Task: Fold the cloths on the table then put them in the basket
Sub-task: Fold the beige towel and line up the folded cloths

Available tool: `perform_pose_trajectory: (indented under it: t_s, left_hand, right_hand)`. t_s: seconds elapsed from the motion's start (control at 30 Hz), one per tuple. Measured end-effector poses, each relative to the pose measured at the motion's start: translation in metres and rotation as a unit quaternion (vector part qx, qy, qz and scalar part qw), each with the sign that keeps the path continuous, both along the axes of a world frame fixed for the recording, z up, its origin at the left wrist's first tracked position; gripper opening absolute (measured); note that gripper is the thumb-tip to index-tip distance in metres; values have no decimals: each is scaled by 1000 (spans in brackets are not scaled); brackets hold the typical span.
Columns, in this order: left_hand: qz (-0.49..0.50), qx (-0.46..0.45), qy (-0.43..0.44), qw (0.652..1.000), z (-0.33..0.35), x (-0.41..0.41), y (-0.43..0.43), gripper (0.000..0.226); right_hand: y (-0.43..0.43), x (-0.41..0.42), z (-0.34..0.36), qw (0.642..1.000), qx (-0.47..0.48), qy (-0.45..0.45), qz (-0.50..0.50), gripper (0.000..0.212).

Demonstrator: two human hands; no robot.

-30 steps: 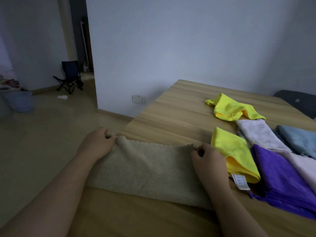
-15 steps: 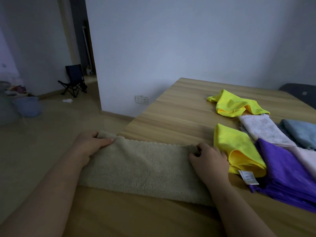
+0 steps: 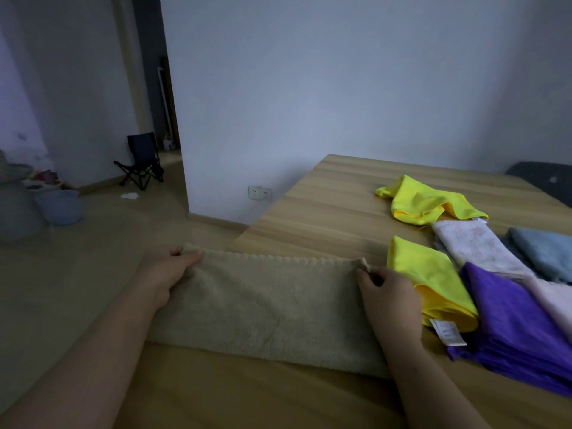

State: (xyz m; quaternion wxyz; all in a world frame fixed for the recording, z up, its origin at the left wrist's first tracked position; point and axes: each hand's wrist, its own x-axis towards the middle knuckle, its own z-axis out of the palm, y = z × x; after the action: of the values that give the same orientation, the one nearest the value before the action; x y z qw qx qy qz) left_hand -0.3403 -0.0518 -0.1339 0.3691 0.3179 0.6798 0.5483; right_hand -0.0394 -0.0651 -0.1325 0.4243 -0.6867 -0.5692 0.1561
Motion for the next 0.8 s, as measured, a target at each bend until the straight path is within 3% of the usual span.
perform_pose_trajectory:
  t_s: [0.1,0.27,0.5,0.57,0.67,0.73,0.8]
  left_hand:
    - [-18,-8,-6,1000,5,-1,0,13]
    - [-33,13,42,998,5,5,12,16]
    - [-37,26,208,977,-6,19,25,12]
    - [-28,2,328,944,-5,25,22,21]
    - [27,52,541,839,2,38,11,46]
    - [25,152,594,789,8,55,-1,48]
    - [-83,150,596,785,14,72,-12,44]
  right_hand:
    - [-1,1,4,1000,-14,-8,-10,23]
    - [-1,3,4,1000,-14,-11,-23,18]
    - [1,6,-1,999,-16,-4,-34,16]
    - [1,5,0,999,-18,-12,-26,20]
    - [-5,0,1,996,-14,-88,-3,38]
    - [-14,-9,1,977,39,-210,-8,49]
    - [-24,-21,2,950,87,-300,28,51]
